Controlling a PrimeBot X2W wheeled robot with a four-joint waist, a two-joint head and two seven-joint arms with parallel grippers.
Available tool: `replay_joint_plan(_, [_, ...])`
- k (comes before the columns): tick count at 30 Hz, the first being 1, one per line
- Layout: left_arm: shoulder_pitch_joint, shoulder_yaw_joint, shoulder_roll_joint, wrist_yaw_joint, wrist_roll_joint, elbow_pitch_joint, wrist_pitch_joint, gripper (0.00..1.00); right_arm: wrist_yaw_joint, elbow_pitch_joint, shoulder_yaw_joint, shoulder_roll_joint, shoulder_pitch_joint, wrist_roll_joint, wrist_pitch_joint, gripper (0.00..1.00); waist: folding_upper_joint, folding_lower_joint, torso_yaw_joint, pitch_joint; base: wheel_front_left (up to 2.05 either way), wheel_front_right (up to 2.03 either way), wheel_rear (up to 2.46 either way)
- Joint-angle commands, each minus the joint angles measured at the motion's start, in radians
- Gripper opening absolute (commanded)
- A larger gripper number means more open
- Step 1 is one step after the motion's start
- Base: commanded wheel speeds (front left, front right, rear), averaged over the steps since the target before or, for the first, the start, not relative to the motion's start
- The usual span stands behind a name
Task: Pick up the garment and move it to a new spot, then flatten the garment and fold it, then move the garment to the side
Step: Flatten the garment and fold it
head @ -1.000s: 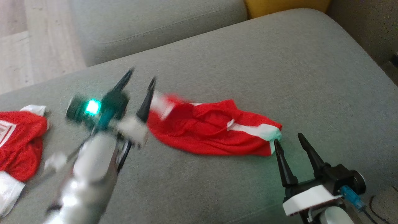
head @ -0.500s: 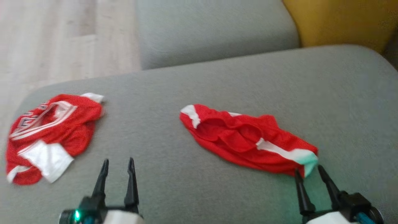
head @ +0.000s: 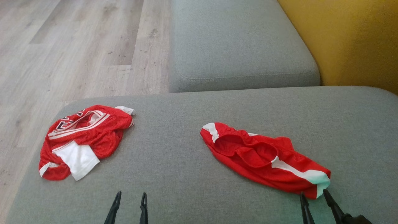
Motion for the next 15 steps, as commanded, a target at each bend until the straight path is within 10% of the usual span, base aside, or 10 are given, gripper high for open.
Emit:
replay_joint_plan(1, [-0.037,0.030,-0.007,0.007,0.018,-0.029,-0.005,1.00,0.007,-0.038,0.026,-0.007,-0.038,-0.008,-0.006,1.00,-0.0001,0.0001,0.003,-0.006,0.00,0.00,0.00])
replay_joint_plan(15, [-0.038,0.053,-0.007,0.000,0.018,0.005,-0.005,1.00,0.007,-0.046,0.031,-0.007,-0.034,-0.016,-0.006,1.00,-0.0001,0.0001,0.017,-0.010,0.00,0.00,0.00])
